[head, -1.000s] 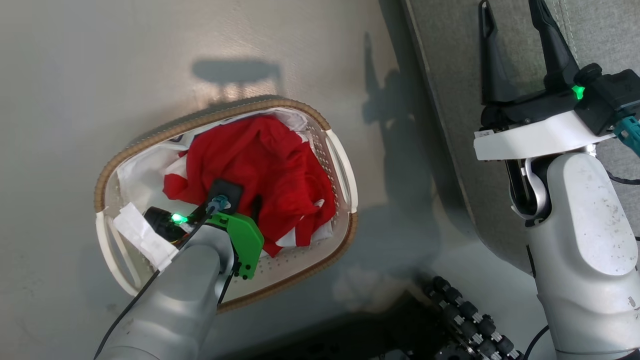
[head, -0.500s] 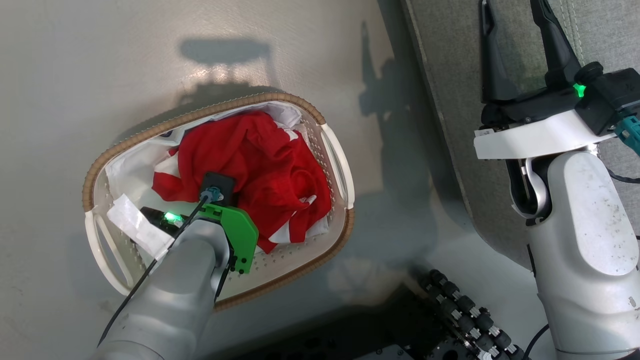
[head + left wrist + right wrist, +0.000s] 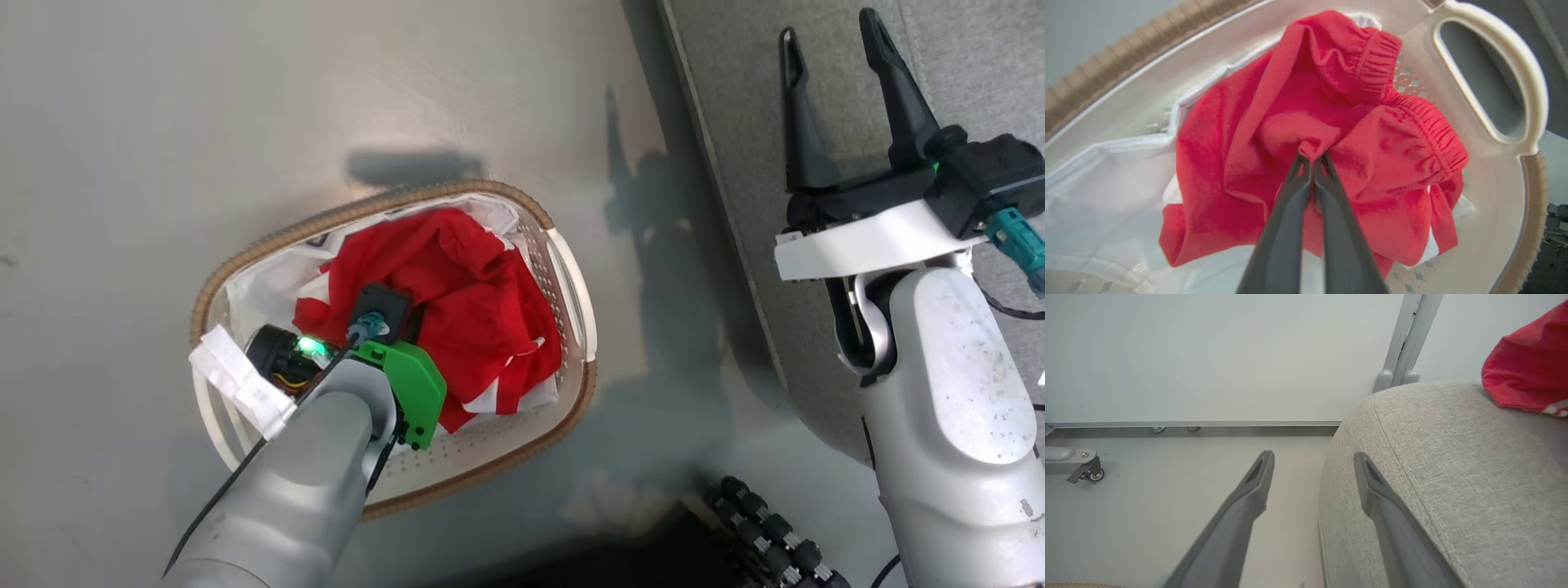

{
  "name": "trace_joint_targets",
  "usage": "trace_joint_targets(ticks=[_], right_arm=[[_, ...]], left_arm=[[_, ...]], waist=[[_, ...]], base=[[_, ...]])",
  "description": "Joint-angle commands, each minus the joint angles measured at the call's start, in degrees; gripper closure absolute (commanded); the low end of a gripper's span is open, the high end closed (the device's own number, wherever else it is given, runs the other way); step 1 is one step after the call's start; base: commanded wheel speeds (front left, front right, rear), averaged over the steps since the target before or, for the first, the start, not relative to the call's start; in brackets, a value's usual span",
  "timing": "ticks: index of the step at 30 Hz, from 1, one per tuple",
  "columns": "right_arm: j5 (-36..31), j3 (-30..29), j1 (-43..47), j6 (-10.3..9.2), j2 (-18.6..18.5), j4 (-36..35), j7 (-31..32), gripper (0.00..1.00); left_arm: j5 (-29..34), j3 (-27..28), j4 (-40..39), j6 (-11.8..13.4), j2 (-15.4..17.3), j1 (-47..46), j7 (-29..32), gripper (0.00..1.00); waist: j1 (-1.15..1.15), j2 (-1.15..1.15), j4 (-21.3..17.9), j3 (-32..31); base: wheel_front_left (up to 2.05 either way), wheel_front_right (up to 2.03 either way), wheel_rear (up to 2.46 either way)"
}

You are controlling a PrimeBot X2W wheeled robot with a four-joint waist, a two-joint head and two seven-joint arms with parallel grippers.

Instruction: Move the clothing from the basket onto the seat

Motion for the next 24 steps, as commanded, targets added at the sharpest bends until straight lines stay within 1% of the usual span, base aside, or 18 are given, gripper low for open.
trace_joint_targets(ticks=[1, 5, 7, 16, 21, 24], right_arm=[[-0.71, -0.33, 1.3, -0.06, -0.18, 0.38, -0.11, 0.0], [-2.12, -0.9, 3.45, -0.06, -0.21, 1.38, -0.11, 0.0], [-2.96, -1.45, 4.7, -0.06, -0.2, 1.93, -0.11, 0.0], [-4.72, -2.99, 11.67, -0.06, -0.21, 3.81, -0.11, 0.0], [-5.29, -3.34, 15.78, -0.06, -0.21, 4.85, -0.11, 0.0], [-5.5, -3.34, 18.41, -0.06, -0.21, 5.46, -0.11, 0.0]], left_arm=[[0.37, -0.11, -0.53, -0.5, 0.31, 1.11, -0.57, 1.0], [1.34, -0.63, -2.82, -0.99, 0.29, 2.73, -1.22, 1.0], [2.17, -0.4, -5.73, -1.04, 0.45, 3.78, -1.19, 1.0], [7.06, 1.97, -19.48, -0.74, 3.83, 12.26, -1.19, 1.0], [9.77, 3.19, -25.67, -0.74, 5.65, 15.84, -1.2, 1.0], [11.51, 3.61, -28.75, -1.16, 6.94, 17.23, -1.19, 1.0]], waist=[[0.0, 0.0, 2.04, -4.12], [0.0, 0.0, 3.69, -8.8], [0.0, 0.0, 4.72, -11.34], [0.0, 0.0, 8.83, -23.98], [0.0, 0.0, 10.53, -30.92], [0.0, 0.0, 11.36, -35.04]], base=[[0.0, 0.0, 0.0], [0.0, 0.0, 0.0], [0.0, 0.0, 0.0], [0.0, 0.0, 0.0], [0.0, 0.0, 0.0], [0.0, 0.0, 0.0]])
